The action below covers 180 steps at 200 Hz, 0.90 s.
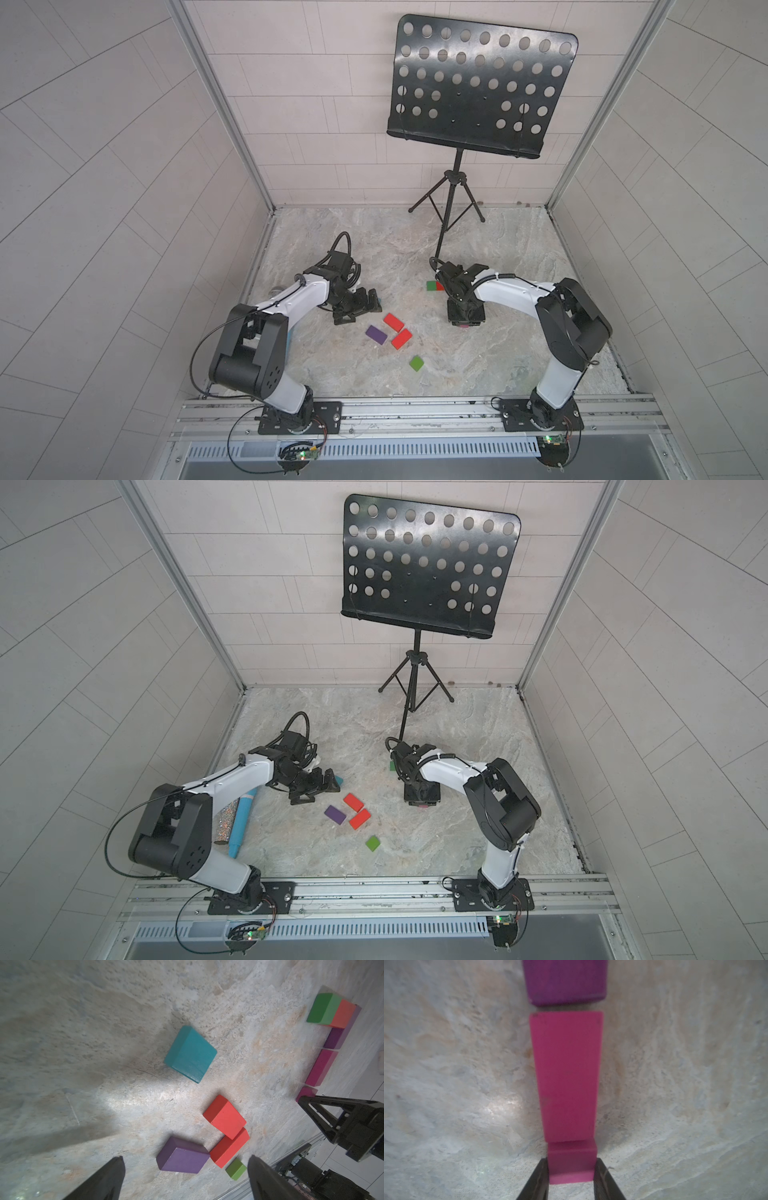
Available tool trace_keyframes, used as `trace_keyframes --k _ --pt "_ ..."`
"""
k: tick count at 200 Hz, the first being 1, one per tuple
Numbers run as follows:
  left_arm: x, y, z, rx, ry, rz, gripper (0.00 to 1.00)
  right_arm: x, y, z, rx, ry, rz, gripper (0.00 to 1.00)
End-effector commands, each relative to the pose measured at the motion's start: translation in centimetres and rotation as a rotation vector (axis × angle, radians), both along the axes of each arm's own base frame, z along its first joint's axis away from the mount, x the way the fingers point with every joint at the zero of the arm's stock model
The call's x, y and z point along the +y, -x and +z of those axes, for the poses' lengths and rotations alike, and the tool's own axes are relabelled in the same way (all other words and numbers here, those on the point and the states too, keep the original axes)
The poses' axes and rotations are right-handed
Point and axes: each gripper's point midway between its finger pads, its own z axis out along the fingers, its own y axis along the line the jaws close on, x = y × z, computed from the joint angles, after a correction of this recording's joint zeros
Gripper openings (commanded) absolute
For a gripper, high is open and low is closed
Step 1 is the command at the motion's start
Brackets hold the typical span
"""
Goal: Assemble the number 7 with building blocks
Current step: Assemble the building block at the center of the board.
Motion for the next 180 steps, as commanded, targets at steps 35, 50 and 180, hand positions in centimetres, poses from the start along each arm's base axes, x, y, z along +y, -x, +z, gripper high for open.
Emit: trace_keyframes --k 35,50,180 --pt "0.01 0.00 0.14 -0.010 -0.002 -0.018 1.00 -0.37 -0.29 -0.06 0.002 0.036 0.002 0.36" --pt "-0.01 0.00 0.15 -0.010 -0.002 -0.019 1.00 -0.37 -0.40 -0.08 0.001 0.037 0.006 0.36" --pt "0.01 0.13 0.03 -0.006 -0.001 -0.018 1.00 -1.01 -0.41 -0.64 0.018 0.051 0.003 0.36"
